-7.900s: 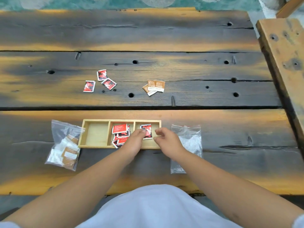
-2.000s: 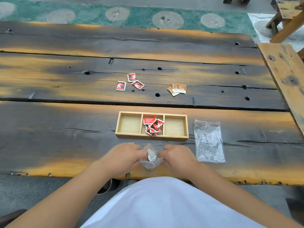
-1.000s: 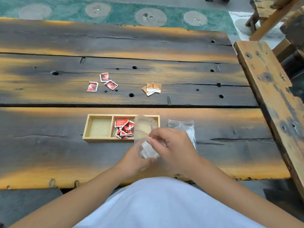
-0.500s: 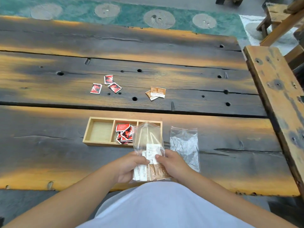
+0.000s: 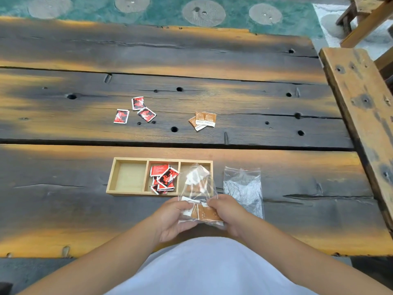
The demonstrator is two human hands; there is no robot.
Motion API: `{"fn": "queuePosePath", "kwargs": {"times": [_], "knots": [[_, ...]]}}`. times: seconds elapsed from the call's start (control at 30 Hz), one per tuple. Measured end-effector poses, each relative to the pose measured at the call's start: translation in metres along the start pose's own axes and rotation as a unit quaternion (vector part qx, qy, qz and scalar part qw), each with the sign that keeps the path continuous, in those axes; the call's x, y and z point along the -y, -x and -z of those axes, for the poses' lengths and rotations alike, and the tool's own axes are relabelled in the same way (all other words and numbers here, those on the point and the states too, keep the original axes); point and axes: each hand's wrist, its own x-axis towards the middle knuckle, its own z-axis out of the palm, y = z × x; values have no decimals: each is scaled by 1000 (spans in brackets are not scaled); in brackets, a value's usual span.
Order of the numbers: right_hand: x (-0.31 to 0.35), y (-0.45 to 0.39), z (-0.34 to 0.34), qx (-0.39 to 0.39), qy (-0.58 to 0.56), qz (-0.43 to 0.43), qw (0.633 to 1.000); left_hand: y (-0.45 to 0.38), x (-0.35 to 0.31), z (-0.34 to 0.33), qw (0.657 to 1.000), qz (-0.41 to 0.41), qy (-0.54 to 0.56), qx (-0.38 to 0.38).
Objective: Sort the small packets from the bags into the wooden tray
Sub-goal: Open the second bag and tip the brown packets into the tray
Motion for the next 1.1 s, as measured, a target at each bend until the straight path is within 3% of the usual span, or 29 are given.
{"fn": "queuePosePath", "kwargs": {"times": [0.7, 1.1], "knots": [[28, -5, 10, 27, -91, -21, 995, 1, -28, -4, 999, 23, 31, 18], [26, 14, 17, 11, -55, 14, 998, 26, -27, -13, 999, -6, 34, 6]]}}
